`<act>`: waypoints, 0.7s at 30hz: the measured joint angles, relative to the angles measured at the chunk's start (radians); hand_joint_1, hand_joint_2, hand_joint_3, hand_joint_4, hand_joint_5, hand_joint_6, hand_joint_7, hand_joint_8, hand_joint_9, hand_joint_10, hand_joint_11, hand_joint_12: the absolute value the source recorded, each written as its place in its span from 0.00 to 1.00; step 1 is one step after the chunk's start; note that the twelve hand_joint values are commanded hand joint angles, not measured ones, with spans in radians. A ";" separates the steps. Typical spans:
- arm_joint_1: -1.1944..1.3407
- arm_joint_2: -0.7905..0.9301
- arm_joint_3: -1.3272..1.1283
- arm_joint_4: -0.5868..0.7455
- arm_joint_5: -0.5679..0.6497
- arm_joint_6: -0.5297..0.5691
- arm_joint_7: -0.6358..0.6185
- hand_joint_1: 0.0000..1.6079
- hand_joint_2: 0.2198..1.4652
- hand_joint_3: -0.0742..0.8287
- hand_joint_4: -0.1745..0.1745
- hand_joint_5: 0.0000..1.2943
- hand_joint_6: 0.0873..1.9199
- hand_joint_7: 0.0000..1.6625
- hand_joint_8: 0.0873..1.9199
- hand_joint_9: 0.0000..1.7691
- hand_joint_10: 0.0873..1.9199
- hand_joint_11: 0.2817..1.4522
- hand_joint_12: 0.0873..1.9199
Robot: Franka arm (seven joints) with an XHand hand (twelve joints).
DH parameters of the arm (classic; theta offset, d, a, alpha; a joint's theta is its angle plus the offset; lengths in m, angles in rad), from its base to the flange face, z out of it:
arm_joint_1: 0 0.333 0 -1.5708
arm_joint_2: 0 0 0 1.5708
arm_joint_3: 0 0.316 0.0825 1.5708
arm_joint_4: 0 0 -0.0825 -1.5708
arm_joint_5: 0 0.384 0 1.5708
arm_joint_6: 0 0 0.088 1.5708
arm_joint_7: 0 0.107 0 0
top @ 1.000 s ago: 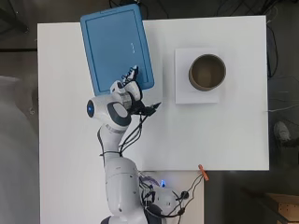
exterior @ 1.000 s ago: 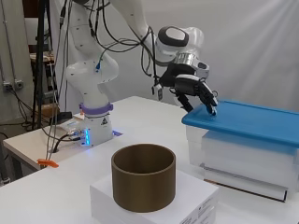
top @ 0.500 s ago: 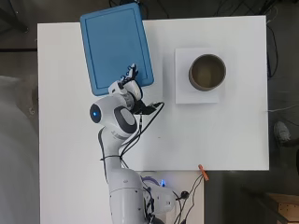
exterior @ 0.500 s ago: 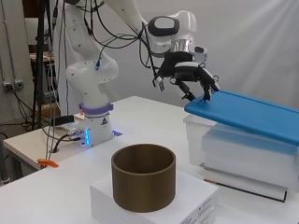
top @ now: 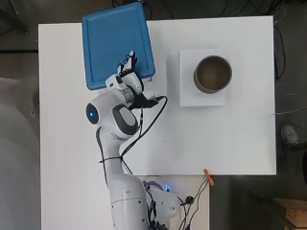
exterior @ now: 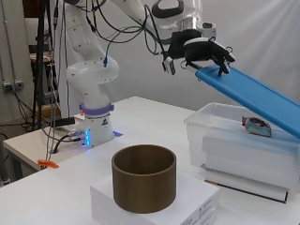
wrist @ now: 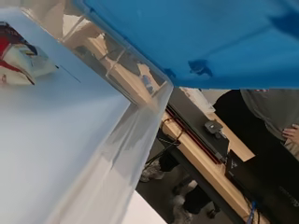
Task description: Teleoperate dual arm-hand system to remove items from a box
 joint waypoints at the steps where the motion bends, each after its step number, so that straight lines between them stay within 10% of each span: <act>1: 0.002 -0.003 -0.004 0.002 0.024 0.001 -0.020 0.53 0.84 0.08 1.00 0.54 0.71 0.57 0.00 0.56 0.00 0.35 0.00; 5: 0.003 -0.009 -0.021 0.020 0.086 0.030 -0.034 0.57 0.80 0.08 1.00 0.60 0.66 0.57 0.00 0.55 0.00 0.30 0.00; 8: 0.005 -0.012 -0.020 0.041 0.122 0.014 0.010 0.72 0.78 0.09 0.24 0.66 0.68 0.52 0.40 0.55 0.00 0.28 0.00; 11: 0.001 0.003 -0.022 0.091 0.124 0.036 0.005 0.63 0.79 0.08 0.65 0.63 0.65 0.51 0.08 0.53 0.00 0.29 0.00; 13: -0.002 0.021 -0.018 0.168 0.119 0.008 0.034 0.62 0.80 0.09 0.64 0.61 0.65 0.54 0.00 0.54 0.00 0.30 0.00; 14: -0.005 0.034 -0.019 0.219 0.115 -0.010 0.049 0.70 0.78 0.08 0.40 0.58 0.62 0.53 0.21 0.57 0.16 0.38 0.00; 15: -0.007 0.046 -0.019 0.255 0.106 -0.017 0.063 0.70 0.79 0.07 0.29 0.59 0.62 0.52 0.49 0.59 0.46 0.43 0.26; 17: -0.011 0.063 -0.020 0.287 0.083 -0.028 0.104 0.66 0.80 0.08 0.34 0.59 0.65 0.51 0.82 0.60 0.81 0.44 0.69; 21: -0.015 0.133 -0.038 0.294 0.087 -0.028 0.098 0.63 0.80 0.08 0.52 0.60 0.65 0.51 0.92 0.58 0.90 0.37 0.84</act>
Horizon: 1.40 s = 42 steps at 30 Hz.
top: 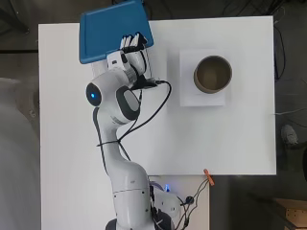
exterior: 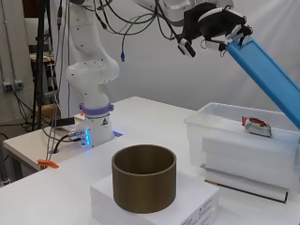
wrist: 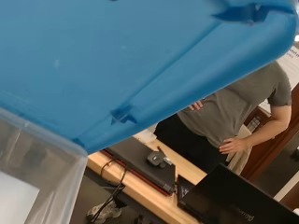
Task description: Teleoperate dual arm-hand system to remove items from a box
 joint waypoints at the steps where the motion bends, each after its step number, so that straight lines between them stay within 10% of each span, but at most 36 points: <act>1: 0.000 0.008 -0.002 0.000 0.008 -0.002 -0.009 0.63 0.80 0.08 0.55 0.61 0.65 0.51 0.92 0.58 0.90 0.36 0.83; 9: -0.001 0.063 -0.003 0.028 0.010 -0.002 -0.002 0.62 0.78 0.08 0.80 0.65 0.61 0.54 0.86 0.59 0.82 0.35 0.79; 12: 0.010 0.093 -0.009 0.059 0.028 -0.032 -0.003 0.35 0.59 0.08 0.41 0.26 0.07 0.29 0.16 0.29 0.17 0.10 0.16; 14: 0.030 0.150 -0.016 0.139 0.044 -0.128 -0.001 0.32 0.59 0.08 0.37 0.22 0.00 0.27 0.01 0.25 0.01 0.09 0.01; 22: 0.063 0.358 -0.030 0.602 0.113 -0.527 -0.049 0.28 0.59 0.08 0.48 0.21 0.00 0.27 0.00 0.26 0.00 0.13 0.00; 26: 0.058 0.341 -0.043 0.539 0.243 -0.514 -0.111 0.24 0.59 0.08 0.56 0.28 0.00 0.36 0.00 0.40 0.00 0.19 0.00; 34: 0.033 0.267 -0.125 0.303 0.941 -0.532 -0.233 0.18 0.56 0.07 0.62 0.34 0.00 0.41 0.00 0.43 0.00 0.19 0.00; 42: 0.061 0.305 -0.056 0.225 0.618 -0.503 -0.122 0.11 0.51 0.07 0.82 0.24 0.00 0.22 0.00 0.26 0.00 0.13 0.00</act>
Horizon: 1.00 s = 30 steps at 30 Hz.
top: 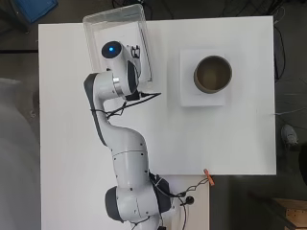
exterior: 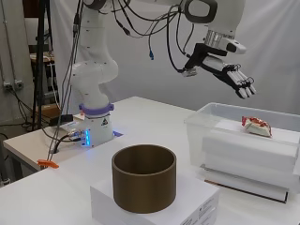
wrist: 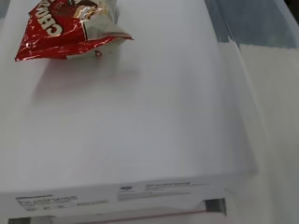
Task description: Teleoperate dual arm-hand system to remove items from a box
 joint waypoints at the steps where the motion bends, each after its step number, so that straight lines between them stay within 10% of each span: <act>1: 0.009 0.016 0.020 0.027 -0.076 -0.003 0.016 0.10 0.51 0.07 0.83 0.22 0.00 0.20 0.00 0.23 0.00 0.13 0.00; 6: 0.041 0.120 0.068 0.133 -0.247 -0.016 0.053 0.09 0.49 0.07 0.80 0.18 0.00 0.19 0.00 0.23 0.00 0.14 0.00; 30: 0.092 0.397 0.060 0.248 -0.309 -0.051 0.078 0.03 0.49 0.09 0.83 0.15 0.00 0.16 0.00 0.20 0.00 0.14 0.00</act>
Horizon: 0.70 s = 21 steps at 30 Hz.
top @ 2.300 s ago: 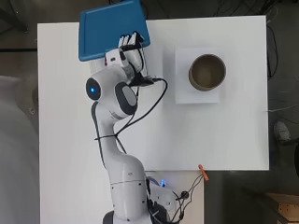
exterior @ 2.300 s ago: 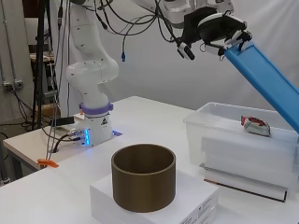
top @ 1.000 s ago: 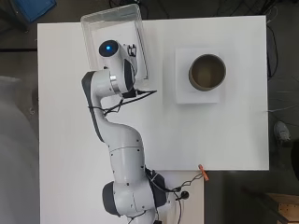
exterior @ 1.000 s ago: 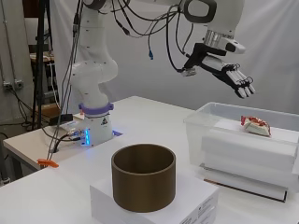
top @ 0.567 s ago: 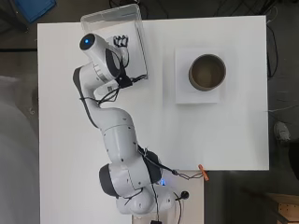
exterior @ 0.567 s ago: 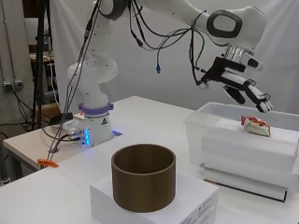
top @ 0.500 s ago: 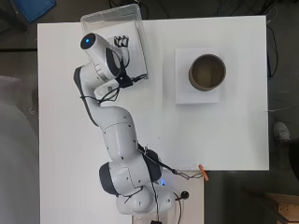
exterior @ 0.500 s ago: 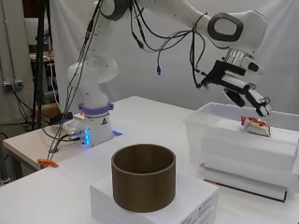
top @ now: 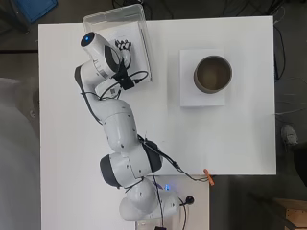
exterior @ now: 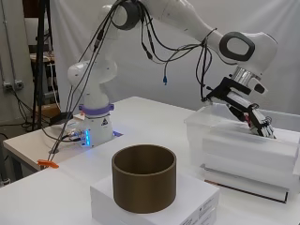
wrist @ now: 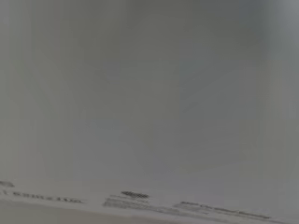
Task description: Teleoperate dual arm-hand system to remove items from a box
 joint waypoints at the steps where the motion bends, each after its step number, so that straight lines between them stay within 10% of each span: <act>1: 0.004 0.012 0.000 0.012 -0.001 -0.006 0.007 0.03 0.49 0.09 0.85 0.15 0.00 0.16 0.00 0.20 0.00 0.14 0.00; 3: 0.014 0.043 0.000 0.041 -0.005 -0.019 0.021 0.08 0.57 0.09 0.82 0.30 0.00 0.26 0.00 0.28 0.00 0.19 0.00; 4: 0.015 0.048 0.002 0.045 -0.011 -0.018 0.024 0.33 0.65 0.09 0.51 0.45 0.19 0.38 0.19 0.46 0.09 0.32 0.06; 6: 0.015 0.027 0.002 0.017 -0.018 0.030 0.030 0.55 0.73 0.09 0.79 0.63 0.48 0.62 0.75 0.72 0.70 0.56 0.64; 8: 0.010 -0.006 -0.005 -0.044 -0.004 0.122 0.037 0.59 0.76 0.09 0.95 0.65 0.59 0.70 0.95 0.80 0.93 0.62 0.87; 12: 0.004 -0.048 -0.013 -0.156 0.014 0.332 0.060 0.60 0.78 0.09 1.00 0.64 0.63 0.70 1.00 0.81 1.00 0.63 0.94; 21: -0.001 -0.161 -0.024 -0.253 0.012 0.436 0.072 0.60 0.77 0.08 1.00 0.67 0.59 0.72 1.00 0.81 1.00 0.65 0.94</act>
